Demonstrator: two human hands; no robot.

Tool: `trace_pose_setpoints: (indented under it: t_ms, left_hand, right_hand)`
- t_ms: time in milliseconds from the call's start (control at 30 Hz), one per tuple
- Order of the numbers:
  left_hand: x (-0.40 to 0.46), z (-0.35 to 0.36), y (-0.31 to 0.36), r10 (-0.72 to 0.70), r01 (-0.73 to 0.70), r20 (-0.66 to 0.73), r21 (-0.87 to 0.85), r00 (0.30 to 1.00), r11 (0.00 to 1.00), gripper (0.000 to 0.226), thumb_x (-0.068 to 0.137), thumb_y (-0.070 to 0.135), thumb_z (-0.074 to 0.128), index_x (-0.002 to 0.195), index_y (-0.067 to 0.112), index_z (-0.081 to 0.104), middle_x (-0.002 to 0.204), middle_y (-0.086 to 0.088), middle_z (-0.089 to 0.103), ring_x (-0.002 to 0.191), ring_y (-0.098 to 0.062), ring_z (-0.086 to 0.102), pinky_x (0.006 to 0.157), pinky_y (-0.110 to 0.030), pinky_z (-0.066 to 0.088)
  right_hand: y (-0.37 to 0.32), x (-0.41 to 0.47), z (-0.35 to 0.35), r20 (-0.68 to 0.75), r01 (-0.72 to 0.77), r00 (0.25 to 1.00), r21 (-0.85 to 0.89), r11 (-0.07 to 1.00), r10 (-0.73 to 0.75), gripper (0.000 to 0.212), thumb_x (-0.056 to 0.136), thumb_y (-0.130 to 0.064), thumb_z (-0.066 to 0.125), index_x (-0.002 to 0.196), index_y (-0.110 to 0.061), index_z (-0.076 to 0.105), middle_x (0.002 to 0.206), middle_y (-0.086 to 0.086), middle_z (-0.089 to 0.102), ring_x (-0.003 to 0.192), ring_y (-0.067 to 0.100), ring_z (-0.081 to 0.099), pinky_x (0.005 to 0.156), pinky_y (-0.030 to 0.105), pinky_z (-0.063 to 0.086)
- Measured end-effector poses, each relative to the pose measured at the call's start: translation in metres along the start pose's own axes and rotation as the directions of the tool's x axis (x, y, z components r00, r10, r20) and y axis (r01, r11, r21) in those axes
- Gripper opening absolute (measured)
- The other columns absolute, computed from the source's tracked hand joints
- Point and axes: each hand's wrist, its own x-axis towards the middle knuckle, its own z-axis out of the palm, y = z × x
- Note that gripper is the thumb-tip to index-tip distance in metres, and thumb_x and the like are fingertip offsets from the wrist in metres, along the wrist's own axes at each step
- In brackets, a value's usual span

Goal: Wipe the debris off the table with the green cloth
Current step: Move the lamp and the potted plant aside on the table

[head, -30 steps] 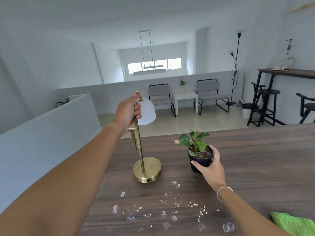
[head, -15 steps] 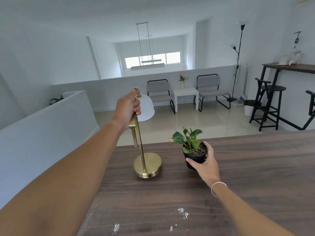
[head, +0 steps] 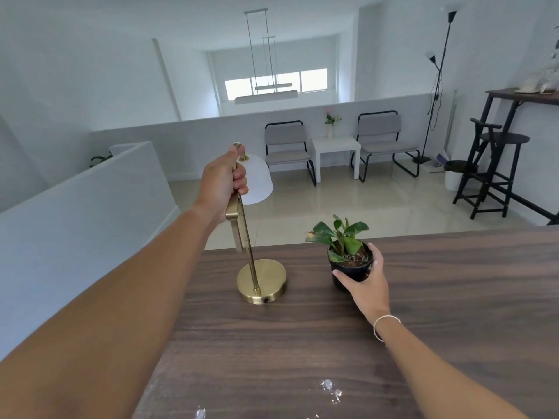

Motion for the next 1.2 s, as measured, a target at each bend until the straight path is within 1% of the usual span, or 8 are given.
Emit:
trace_pose_setpoints:
  t_ms: [267,467,567,733,867,967,1067,1200]
  left_hand:
    - [-0.008,0.001,0.006,-0.017,0.022,-0.053,0.088,0.998,0.996,0.032,0.092,0.041,0.043,0.097,0.017,0.064,0.061,0.0,0.06,0.054,-0.013,0.055,0.059,-0.024,0.053]
    - [-0.035,-0.016,0.023,0.018,0.003,-0.079,0.253,0.997,0.968,0.037,0.095,0.039,0.036,0.118,0.014,0.05,0.109,-0.007,0.058,0.098,-0.024,0.056,0.083,-0.033,0.046]
    - [-0.06,-0.026,0.024,0.034,0.004,-0.116,0.309,0.993,0.951,0.048,0.094,0.039,0.037,0.133,0.011,0.042,0.115,-0.004,0.055,0.104,-0.022,0.053,0.094,-0.035,0.042]
    - [-0.116,-0.041,0.006,0.013,0.04,-0.121,0.43,0.993,0.902,0.043,0.094,0.038,0.039,0.128,0.013,0.048,0.118,-0.006,0.056,0.106,-0.021,0.052,0.097,-0.037,0.04]
    - [-0.172,-0.052,-0.023,0.034,0.04,-0.113,0.596,0.993,0.802,0.026,0.094,0.037,0.041,0.097,0.021,0.061,0.108,-0.006,0.059,0.102,-0.023,0.054,0.097,-0.04,0.041]
    - [-0.223,-0.06,-0.045,0.048,-0.003,-0.044,0.7,0.998,0.714,0.03,0.095,0.033,0.041,0.109,0.018,0.062,0.109,0.0,0.058,0.107,-0.016,0.051,0.097,-0.03,0.036]
    - [-0.272,-0.07,-0.065,0.045,-0.074,0.059,0.812,0.997,0.579,0.02,0.095,0.026,0.042,0.099,0.02,0.062,0.102,-0.003,0.06,0.1,-0.018,0.052,0.09,-0.029,0.034]
    - [-0.327,-0.085,-0.086,0.041,-0.082,0.071,0.856,0.997,0.51,0.03,0.092,0.02,0.049,0.117,0.008,0.061,0.12,-0.009,0.062,0.116,-0.023,0.054,0.096,-0.024,0.034]
  right_hand:
    - [-0.005,-0.006,-0.009,0.07,-0.041,0.997,0.048,0.998,0.038,0.106,0.066,-0.018,0.083,0.144,-0.038,0.013,0.144,-0.003,0.044,0.134,0.014,0.04,0.113,0.038,0.032]
    - [-0.026,-0.03,-0.032,0.059,0.018,0.998,-0.061,0.998,-0.014,0.104,0.068,-0.03,0.081,0.146,-0.034,0.012,0.15,-0.005,0.035,0.138,0.017,0.033,0.11,0.037,0.031]
    - [-0.032,-0.05,-0.048,0.07,0.028,0.997,-0.079,0.996,-0.023,0.1,0.069,-0.035,0.079,0.145,-0.035,0.014,0.15,-0.006,0.035,0.137,0.016,0.033,0.109,0.038,0.032]
    - [-0.03,-0.09,-0.074,0.097,0.034,0.995,-0.114,0.993,-0.023,0.088,0.074,-0.038,0.074,0.144,-0.035,0.021,0.15,-0.006,0.034,0.138,0.015,0.032,0.109,0.036,0.031]
    - [-0.023,-0.119,-0.095,0.132,0.057,0.991,-0.195,0.979,-0.031,0.076,0.078,-0.041,0.069,0.142,-0.031,0.03,0.149,-0.006,0.037,0.137,0.014,0.035,0.11,0.034,0.031]
    - [-0.022,-0.143,-0.11,0.169,0.101,0.984,-0.294,0.95,-0.052,0.067,0.081,-0.041,0.065,0.14,-0.027,0.036,0.147,-0.006,0.039,0.136,0.013,0.036,0.108,0.03,0.03]
    - [-0.02,-0.174,-0.124,0.199,0.146,0.977,-0.396,0.907,-0.07,0.063,0.083,-0.039,0.063,0.139,-0.024,0.038,0.147,-0.004,0.04,0.135,0.013,0.038,0.104,0.028,0.031]
    - [-0.02,-0.215,-0.145,0.191,0.169,0.979,-0.529,0.832,-0.077,0.061,0.084,-0.041,0.06,0.139,-0.024,0.039,0.145,-0.003,0.041,0.132,0.017,0.042,0.102,0.033,0.036]
